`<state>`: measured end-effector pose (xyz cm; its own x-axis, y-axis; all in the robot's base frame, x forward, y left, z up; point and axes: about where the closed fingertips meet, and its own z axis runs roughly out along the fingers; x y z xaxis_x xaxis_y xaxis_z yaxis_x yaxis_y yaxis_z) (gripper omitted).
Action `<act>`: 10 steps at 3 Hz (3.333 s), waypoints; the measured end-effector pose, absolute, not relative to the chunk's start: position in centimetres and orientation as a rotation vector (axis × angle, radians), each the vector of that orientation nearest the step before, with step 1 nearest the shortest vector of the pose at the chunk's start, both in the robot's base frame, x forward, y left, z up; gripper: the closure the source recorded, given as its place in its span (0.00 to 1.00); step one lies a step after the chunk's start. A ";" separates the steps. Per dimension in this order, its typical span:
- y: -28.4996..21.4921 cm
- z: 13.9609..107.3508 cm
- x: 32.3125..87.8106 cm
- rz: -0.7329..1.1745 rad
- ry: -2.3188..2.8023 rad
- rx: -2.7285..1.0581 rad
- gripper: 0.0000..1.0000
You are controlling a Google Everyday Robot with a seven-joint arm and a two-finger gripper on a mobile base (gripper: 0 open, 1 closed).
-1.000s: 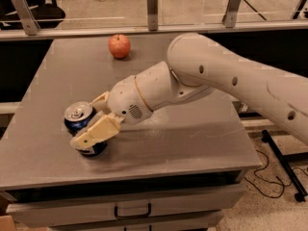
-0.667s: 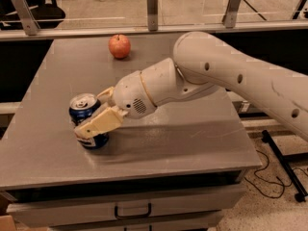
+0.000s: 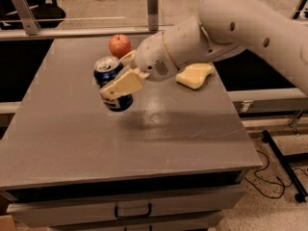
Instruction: Knock pepsi can over
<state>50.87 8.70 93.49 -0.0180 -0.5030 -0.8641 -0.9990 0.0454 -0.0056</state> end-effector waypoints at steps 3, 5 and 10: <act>2.7 89.3 50.3 0.357 1.786 -2.042 1.00; 4.2 87.1 51.7 0.205 1.944 -2.082 0.59; 4.0 88.6 53.4 0.300 2.051 -1.893 0.00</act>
Offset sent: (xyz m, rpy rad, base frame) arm -0.0083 -0.0852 -0.0527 -0.7235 -0.1724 0.1599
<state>53.40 4.01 88.56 -0.0605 -0.9232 -0.3795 -0.9932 0.0936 -0.0694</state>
